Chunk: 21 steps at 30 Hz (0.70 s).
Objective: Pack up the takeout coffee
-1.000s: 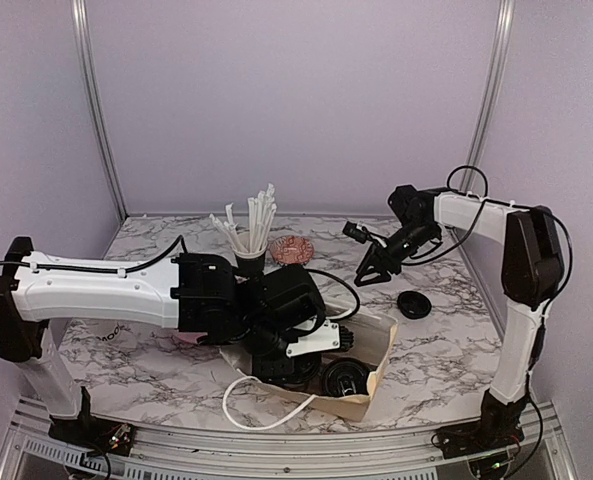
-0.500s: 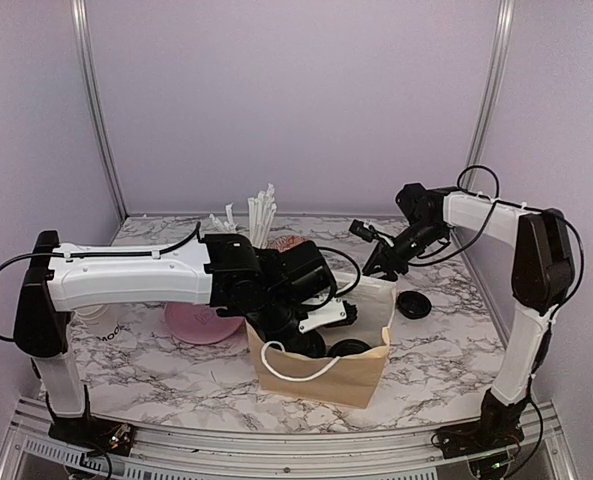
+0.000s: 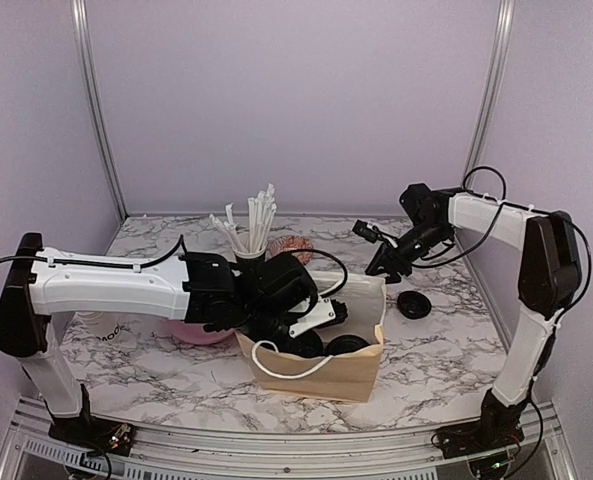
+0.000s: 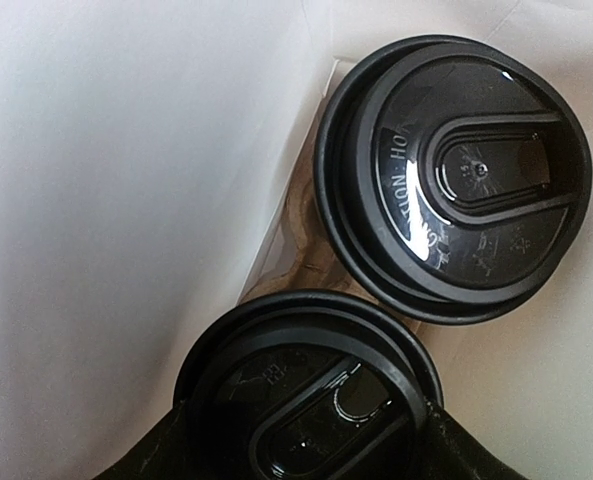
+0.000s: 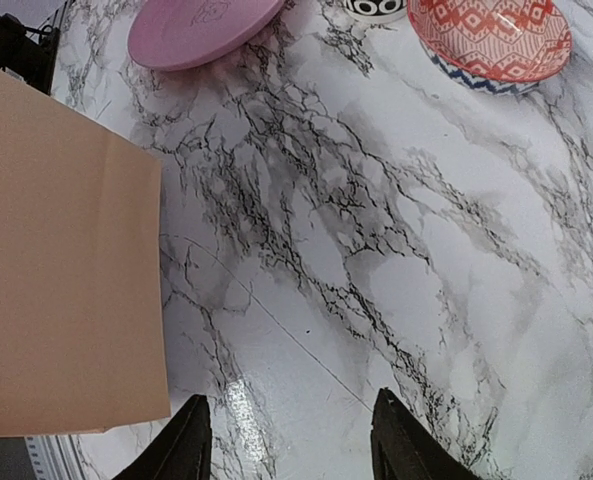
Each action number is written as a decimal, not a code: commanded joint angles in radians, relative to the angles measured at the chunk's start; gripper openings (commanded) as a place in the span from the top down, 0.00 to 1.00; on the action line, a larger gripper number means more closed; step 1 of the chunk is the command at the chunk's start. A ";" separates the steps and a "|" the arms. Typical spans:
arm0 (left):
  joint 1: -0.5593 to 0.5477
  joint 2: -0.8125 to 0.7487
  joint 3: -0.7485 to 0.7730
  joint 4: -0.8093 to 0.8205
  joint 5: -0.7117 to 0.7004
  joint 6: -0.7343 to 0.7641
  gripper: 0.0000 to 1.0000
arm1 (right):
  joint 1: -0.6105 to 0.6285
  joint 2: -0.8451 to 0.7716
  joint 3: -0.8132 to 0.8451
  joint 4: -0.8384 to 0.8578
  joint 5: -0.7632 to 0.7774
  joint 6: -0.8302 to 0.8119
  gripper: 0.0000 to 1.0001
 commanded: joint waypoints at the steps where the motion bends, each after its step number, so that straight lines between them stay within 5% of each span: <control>1: -0.001 0.089 0.051 -0.056 -0.057 -0.089 0.58 | -0.009 -0.044 -0.009 0.018 -0.007 0.018 0.48; 8: -0.004 0.080 0.106 -0.125 -0.003 -0.125 0.53 | -0.009 -0.041 -0.010 0.017 -0.014 0.012 0.48; 15: -0.007 0.015 0.136 -0.154 0.090 -0.109 0.26 | -0.009 -0.028 0.008 0.009 -0.030 0.010 0.48; 21: -0.011 0.010 0.202 -0.213 0.074 -0.103 0.13 | -0.009 -0.033 0.003 0.006 -0.035 0.007 0.47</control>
